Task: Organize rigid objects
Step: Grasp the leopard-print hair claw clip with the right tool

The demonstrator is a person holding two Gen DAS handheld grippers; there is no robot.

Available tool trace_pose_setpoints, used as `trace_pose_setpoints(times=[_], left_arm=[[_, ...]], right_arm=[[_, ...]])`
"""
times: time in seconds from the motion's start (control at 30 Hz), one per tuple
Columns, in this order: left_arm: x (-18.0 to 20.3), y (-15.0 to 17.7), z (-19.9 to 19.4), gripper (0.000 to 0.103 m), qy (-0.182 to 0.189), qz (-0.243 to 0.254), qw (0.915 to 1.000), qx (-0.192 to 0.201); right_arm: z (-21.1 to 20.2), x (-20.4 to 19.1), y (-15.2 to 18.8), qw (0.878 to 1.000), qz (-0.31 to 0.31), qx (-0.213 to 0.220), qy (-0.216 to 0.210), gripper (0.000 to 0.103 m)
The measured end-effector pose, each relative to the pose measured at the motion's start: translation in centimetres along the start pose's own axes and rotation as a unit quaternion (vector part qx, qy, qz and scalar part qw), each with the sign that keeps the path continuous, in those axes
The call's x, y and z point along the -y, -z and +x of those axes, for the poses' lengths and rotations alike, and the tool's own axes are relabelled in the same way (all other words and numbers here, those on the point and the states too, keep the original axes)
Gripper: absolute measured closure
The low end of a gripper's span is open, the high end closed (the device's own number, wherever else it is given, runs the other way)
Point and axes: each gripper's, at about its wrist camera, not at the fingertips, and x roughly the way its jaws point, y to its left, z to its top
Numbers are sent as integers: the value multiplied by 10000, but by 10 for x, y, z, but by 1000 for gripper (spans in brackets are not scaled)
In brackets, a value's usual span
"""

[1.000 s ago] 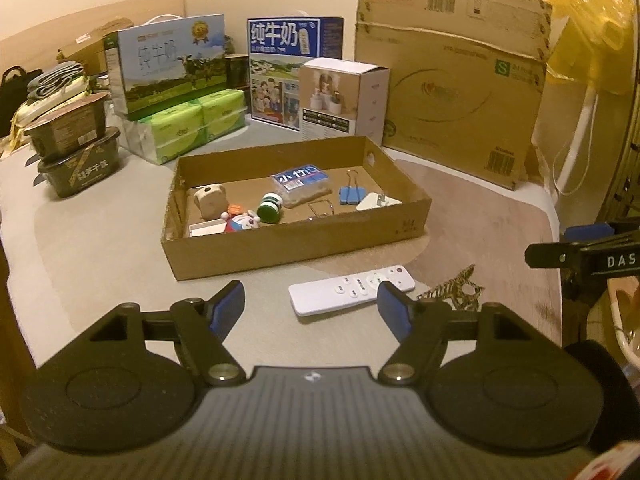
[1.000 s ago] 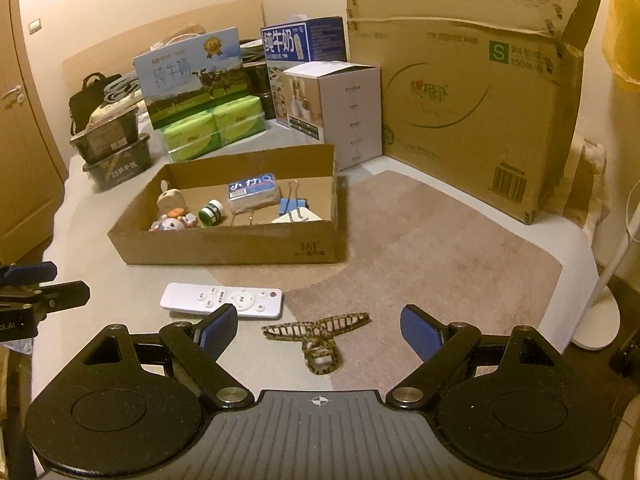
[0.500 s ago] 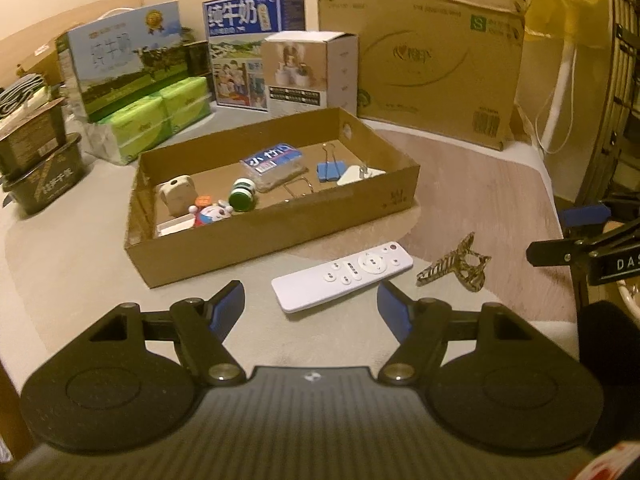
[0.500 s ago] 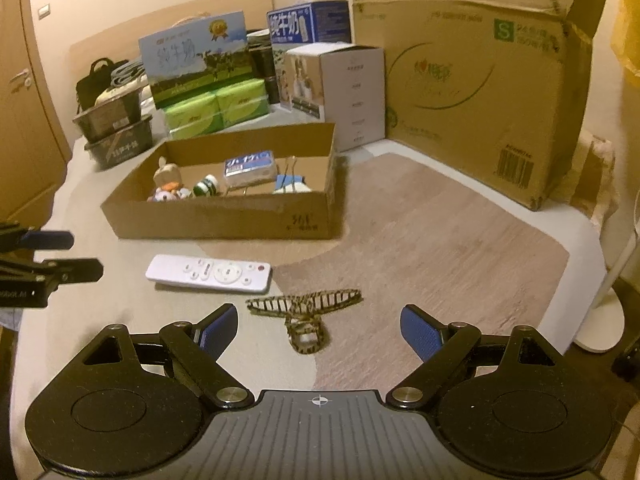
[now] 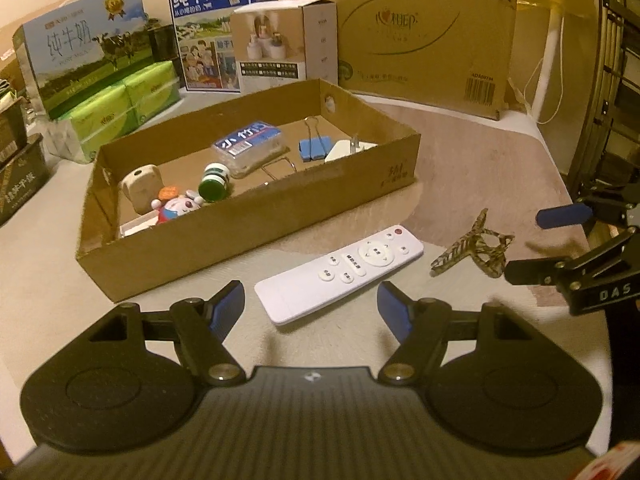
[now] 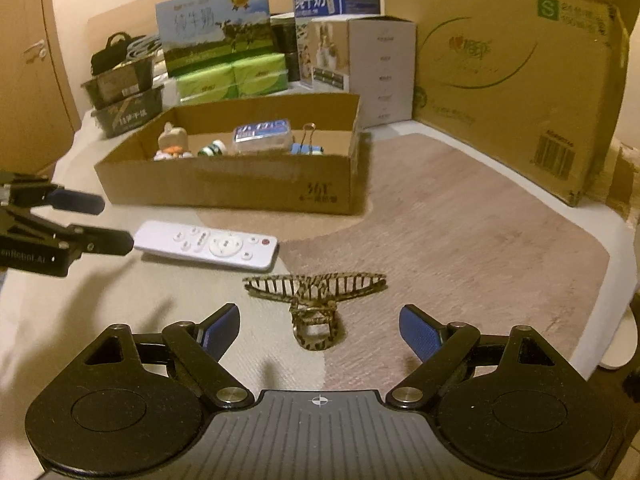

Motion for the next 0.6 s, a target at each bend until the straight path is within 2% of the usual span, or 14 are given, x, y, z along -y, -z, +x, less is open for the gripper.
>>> trace_pose_setpoints(times=[0.33,0.5,0.6], left_arm=[[-3,0,27,33,122,233,9996,-81],[-4,-3,37,33,223,401,9989,-110],[-3,-6,43,33,288,578,9978,-127]], right_arm=[[33,-5,5,9997,-231,-41,45,45],[44,-5,4,9995,-281,-118,15,64],[46,-4,3,9995,-281,-117,31,71]])
